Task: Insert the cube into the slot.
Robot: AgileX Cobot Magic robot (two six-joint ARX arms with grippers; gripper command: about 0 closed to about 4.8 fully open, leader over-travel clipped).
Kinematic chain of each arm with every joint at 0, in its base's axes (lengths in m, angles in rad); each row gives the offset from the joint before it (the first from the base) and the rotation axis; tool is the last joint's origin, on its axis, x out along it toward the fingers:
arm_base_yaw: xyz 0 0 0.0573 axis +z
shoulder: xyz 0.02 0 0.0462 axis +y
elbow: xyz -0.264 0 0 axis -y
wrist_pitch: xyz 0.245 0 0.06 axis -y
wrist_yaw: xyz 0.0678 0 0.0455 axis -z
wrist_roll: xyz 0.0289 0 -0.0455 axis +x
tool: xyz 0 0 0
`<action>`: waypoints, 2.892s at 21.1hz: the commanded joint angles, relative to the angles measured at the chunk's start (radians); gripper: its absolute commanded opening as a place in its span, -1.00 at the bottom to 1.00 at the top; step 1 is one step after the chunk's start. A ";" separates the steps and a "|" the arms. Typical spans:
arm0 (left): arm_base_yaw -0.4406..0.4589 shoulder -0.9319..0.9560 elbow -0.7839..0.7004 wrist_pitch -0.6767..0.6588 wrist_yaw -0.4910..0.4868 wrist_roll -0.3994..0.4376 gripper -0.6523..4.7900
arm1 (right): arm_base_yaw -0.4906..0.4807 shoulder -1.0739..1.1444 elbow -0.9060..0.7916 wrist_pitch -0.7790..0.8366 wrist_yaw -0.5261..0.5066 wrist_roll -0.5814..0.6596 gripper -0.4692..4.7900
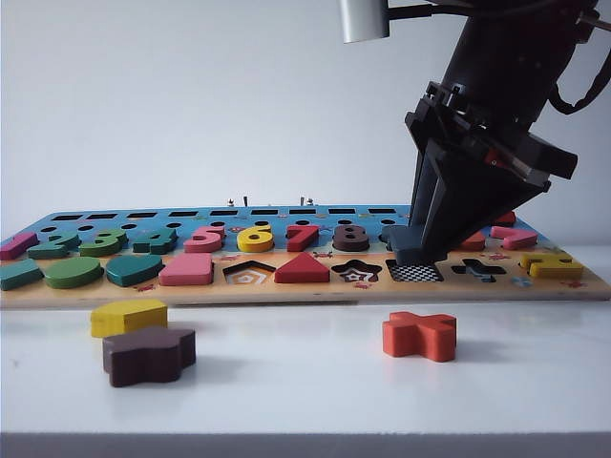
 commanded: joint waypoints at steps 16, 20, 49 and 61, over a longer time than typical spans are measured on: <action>0.000 0.000 0.005 0.018 0.007 0.004 -0.70 | 0.002 0.032 0.003 0.037 0.003 -0.009 -0.72; 0.000 0.000 0.005 0.018 0.007 0.004 -0.70 | 0.002 0.032 0.003 0.036 0.003 -0.009 -0.72; 0.000 0.000 0.005 0.018 0.007 0.004 -0.70 | 0.002 0.033 0.003 0.022 0.005 -0.029 -0.75; 0.000 -0.001 0.005 0.018 0.007 0.004 -0.70 | 0.002 0.033 0.003 0.022 0.006 -0.031 -0.73</action>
